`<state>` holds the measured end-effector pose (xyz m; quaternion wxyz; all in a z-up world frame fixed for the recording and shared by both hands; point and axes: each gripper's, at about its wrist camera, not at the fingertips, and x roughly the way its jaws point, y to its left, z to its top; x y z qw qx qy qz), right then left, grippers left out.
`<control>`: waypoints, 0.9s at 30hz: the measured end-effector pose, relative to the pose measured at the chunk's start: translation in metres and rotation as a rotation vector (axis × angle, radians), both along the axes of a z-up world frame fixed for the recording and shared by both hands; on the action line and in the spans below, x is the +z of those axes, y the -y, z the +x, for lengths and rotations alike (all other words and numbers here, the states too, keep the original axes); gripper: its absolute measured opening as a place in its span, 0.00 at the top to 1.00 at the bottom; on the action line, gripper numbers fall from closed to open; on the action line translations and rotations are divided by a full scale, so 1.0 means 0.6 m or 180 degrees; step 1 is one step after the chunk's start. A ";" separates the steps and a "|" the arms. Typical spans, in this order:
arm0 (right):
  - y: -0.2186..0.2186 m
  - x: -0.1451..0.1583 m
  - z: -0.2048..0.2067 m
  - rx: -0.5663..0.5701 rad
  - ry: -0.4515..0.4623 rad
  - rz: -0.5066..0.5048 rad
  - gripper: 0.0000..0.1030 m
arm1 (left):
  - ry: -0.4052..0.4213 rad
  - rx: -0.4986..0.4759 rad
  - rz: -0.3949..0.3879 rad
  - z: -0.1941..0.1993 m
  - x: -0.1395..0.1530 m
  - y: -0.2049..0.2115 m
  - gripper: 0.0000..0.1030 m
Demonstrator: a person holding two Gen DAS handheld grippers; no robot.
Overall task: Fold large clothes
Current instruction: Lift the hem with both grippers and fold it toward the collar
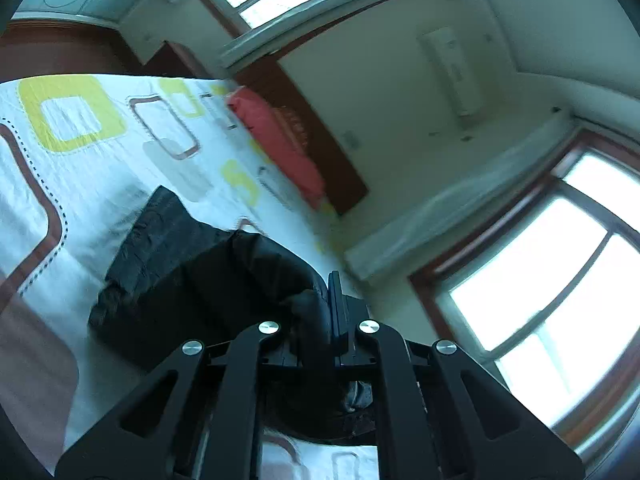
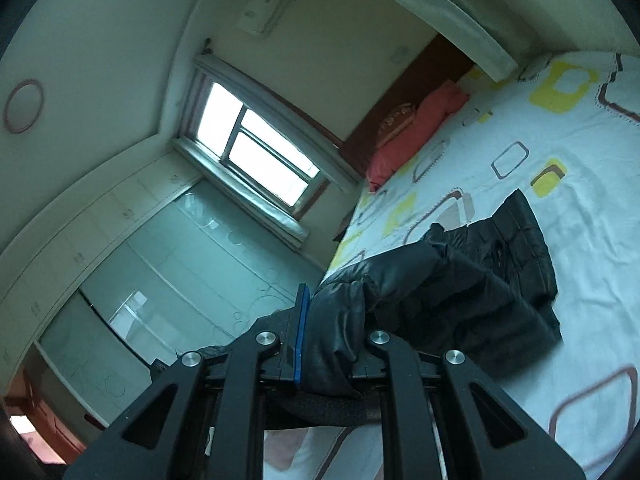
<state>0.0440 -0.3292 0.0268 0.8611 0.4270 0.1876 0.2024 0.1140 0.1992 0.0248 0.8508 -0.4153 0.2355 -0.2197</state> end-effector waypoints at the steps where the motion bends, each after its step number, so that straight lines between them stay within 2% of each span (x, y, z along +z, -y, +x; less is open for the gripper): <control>1: 0.001 -0.005 0.024 -0.0018 -0.0033 0.0011 0.87 | -0.0041 0.0005 0.0017 0.031 -0.009 0.003 0.92; 5: 0.017 -0.040 0.130 -0.0112 -0.0217 0.0029 0.87 | -0.0160 0.0133 0.0255 0.144 -0.034 0.018 0.92; 8: 0.035 -0.092 0.223 -0.0158 -0.0487 0.0134 0.87 | -0.0308 0.0125 0.0328 0.236 -0.066 0.029 0.92; 15: 0.048 -0.192 0.367 -0.0256 -0.0916 0.0059 0.87 | -0.0764 0.0204 0.0561 0.410 -0.182 0.057 0.92; 23: 0.056 -0.284 0.466 -0.0370 -0.1285 -0.0029 0.87 | -0.0935 0.0266 0.0924 0.500 -0.246 0.081 0.92; 27: 0.054 -0.287 0.476 -0.0370 -0.1297 -0.0060 0.86 | -0.1042 0.0287 0.1053 0.523 -0.272 0.088 0.92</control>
